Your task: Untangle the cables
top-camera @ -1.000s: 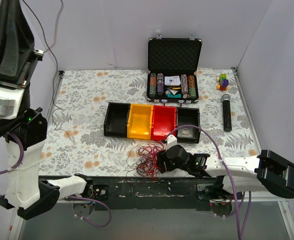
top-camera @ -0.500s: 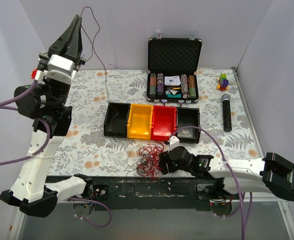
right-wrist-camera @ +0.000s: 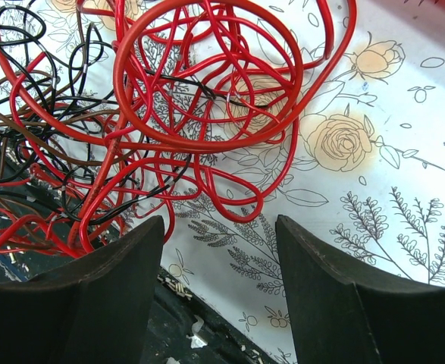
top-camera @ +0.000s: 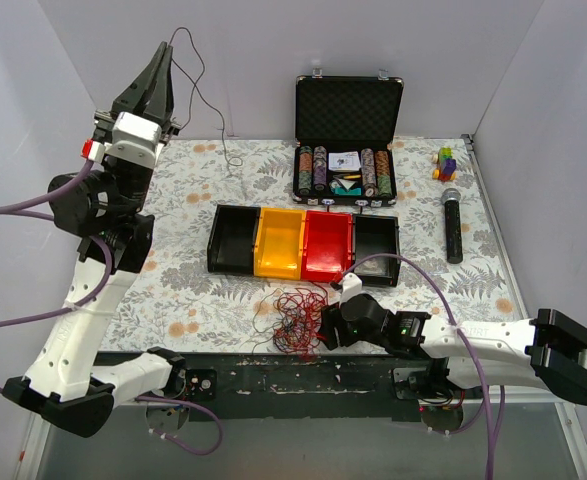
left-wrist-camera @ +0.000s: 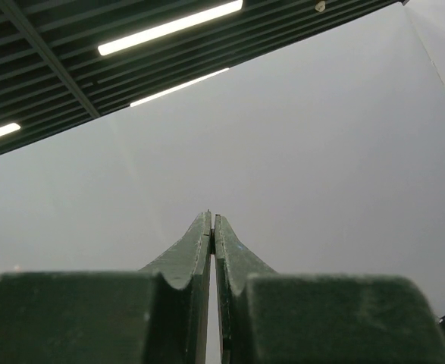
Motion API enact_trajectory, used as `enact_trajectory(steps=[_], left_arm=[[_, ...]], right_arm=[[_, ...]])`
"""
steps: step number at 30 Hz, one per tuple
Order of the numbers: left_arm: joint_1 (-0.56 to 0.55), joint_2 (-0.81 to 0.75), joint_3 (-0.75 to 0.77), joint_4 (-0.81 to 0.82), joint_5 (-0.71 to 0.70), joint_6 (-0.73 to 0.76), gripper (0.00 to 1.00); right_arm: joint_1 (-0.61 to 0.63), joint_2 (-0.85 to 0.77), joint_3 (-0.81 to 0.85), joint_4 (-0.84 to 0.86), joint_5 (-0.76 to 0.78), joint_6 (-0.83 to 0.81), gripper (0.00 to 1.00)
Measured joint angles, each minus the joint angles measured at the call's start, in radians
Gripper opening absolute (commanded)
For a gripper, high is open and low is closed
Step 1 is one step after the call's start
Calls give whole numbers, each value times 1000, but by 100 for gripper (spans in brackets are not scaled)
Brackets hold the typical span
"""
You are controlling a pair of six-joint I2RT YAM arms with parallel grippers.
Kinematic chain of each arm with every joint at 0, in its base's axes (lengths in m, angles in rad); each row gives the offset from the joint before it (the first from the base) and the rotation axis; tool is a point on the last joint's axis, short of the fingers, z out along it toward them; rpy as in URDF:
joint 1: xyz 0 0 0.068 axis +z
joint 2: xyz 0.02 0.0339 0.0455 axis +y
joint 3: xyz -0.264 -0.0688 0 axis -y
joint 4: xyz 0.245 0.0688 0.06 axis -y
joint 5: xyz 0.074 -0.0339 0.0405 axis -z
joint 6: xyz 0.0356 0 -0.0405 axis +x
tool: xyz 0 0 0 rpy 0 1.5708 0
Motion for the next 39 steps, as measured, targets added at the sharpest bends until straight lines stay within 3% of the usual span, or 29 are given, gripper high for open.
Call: enact_trajectory(steps=[6, 15, 39], left_arm=[[0, 3, -7, 23, -11, -17, 0], [0, -15, -150, 35, -33, -5, 0], [0, 1, -127, 53, -18, 11, 0]], right_arm=[[0, 3, -1, 6, 0, 3, 69], [0, 7, -1, 13, 0, 3, 69], [0, -41, -37, 25, 0, 27, 69]])
